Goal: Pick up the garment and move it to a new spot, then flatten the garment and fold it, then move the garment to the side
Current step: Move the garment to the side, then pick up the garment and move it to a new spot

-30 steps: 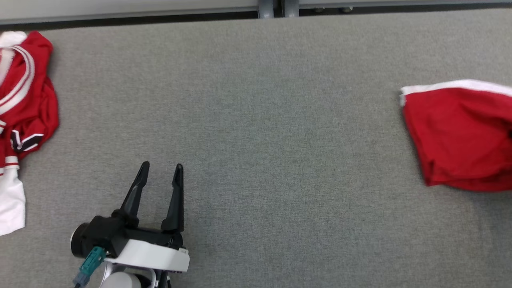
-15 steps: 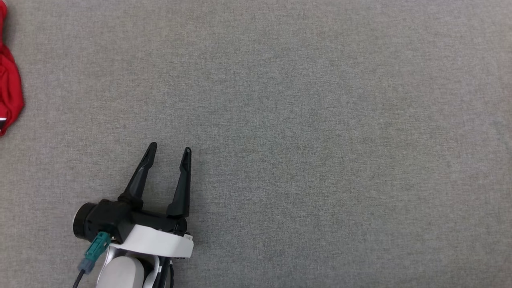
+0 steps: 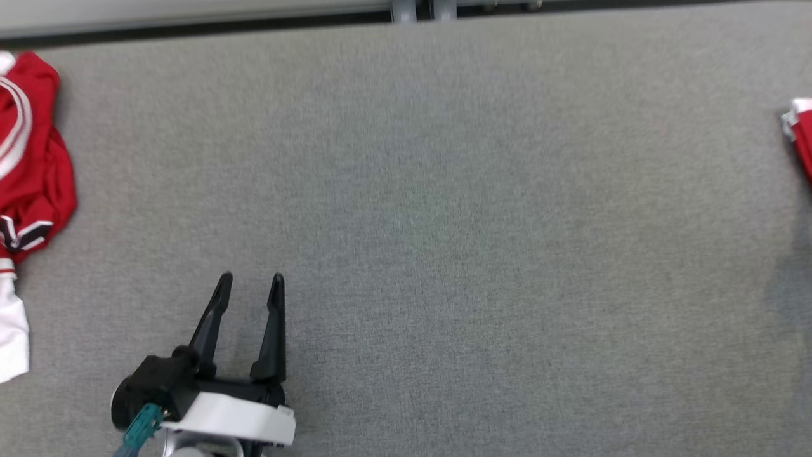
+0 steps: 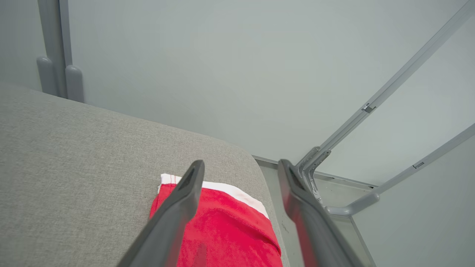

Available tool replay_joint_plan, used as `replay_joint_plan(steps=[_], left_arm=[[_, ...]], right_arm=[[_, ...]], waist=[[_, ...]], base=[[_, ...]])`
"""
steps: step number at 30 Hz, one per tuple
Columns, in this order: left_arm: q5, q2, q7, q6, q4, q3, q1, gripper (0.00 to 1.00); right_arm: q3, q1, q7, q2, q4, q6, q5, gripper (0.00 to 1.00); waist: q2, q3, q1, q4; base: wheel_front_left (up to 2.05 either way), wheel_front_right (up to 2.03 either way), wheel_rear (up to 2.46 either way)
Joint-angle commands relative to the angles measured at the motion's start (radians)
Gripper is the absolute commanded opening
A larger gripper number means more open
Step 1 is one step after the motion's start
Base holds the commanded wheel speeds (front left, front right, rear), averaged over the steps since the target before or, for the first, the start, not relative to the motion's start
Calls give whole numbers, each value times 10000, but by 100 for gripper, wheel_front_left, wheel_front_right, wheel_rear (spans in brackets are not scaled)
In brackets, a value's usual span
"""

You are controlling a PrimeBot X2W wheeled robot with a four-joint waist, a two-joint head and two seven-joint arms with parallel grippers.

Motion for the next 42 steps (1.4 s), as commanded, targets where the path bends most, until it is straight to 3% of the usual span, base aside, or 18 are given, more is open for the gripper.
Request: replay_joint_plan(steps=[1,7,14,19,25,42], left_arm=[[-112,41,-1,83,36,148,337,100],[-268,36,1,170,114,551,1265,100],[-57,39,1,-40,427,818,2099,100],[67,35,1,-145,633,893,2265,100],[210,38,1,-211,775,946,2301,100],[148,38,1,-228,752,856,2115,100]], right_arm=[[-157,758,-472,339,-563,-6,98,100],[-674,3778,-1302,2316,-2860,-4,-253,100],[-1208,6932,-1435,4807,-5307,-4,-1236,100],[-1451,8060,-1434,5678,-6106,-4,-1459,100],[-1676,8750,-1437,6086,-6395,-5,-1381,100],[-1358,8594,-1439,6107,-6094,-5,-1036,100]], waist=[[0,-1058,0,8],[0,-2502,0,335],[0,-3522,0,777],[0,-3761,0,992],[0,-3901,0,1136],[0,-3864,0,1177]], base=[[0,0,0],[0,0,0],[0,0,0],[0,0,0],[0,0,0],[0,0,0]])
